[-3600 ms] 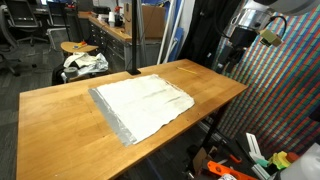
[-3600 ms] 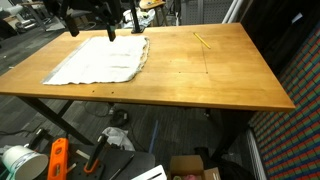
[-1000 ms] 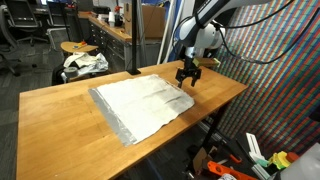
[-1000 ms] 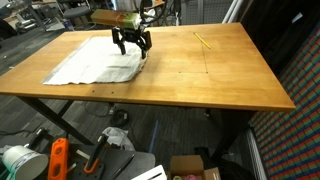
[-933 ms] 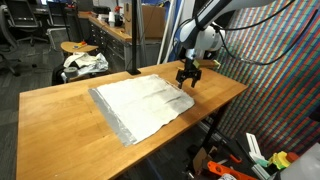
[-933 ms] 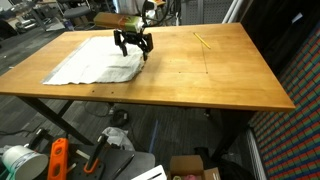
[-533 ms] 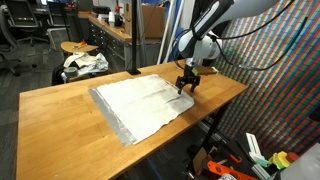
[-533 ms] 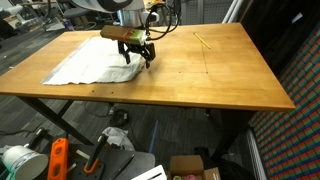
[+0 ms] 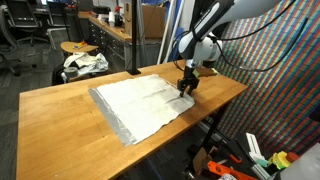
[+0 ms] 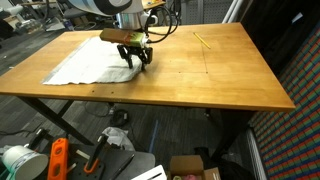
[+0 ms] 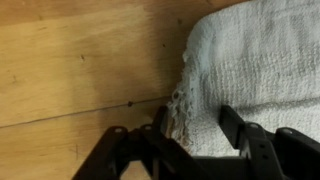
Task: Fold the white towel on the table in half.
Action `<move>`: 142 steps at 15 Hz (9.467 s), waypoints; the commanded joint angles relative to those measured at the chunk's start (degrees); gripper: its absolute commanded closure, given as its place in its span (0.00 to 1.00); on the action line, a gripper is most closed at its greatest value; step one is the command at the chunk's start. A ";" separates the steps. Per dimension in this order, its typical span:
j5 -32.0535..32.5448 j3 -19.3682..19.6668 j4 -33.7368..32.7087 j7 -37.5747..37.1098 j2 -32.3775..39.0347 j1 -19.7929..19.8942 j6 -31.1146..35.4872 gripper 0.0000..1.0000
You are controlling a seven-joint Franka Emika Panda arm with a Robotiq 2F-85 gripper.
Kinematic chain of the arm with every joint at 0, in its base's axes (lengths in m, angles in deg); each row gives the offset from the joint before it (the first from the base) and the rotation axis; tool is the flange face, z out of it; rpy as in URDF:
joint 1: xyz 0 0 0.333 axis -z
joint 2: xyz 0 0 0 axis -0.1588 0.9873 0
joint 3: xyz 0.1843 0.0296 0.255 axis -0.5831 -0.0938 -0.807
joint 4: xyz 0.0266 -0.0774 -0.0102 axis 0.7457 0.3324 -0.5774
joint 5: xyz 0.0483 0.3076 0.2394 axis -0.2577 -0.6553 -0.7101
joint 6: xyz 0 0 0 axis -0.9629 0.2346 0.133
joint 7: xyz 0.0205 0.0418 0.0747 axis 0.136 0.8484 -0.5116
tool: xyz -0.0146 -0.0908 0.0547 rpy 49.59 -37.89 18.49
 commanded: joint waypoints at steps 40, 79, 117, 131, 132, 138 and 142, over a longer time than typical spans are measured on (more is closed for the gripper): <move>5.51 -1.04 -1.20 -1.23 -3.32 -3.56 -4.94 0.00; -6.49 -5.34 -0.03 9.58 -4.45 1.35 -10.57 1.00; 80.29 -64.73 19.43 -116.56 -17.38 10.26 -0.21 0.61; 58.69 -54.97 27.84 -62.22 -13.61 18.64 31.14 0.00; 56.10 -55.79 28.25 -57.90 -12.49 20.64 33.94 0.00; 42.56 -68.63 28.33 -39.15 -6.25 35.61 37.58 0.00; 39.29 -81.46 26.84 -38.60 -5.32 48.91 34.25 0.00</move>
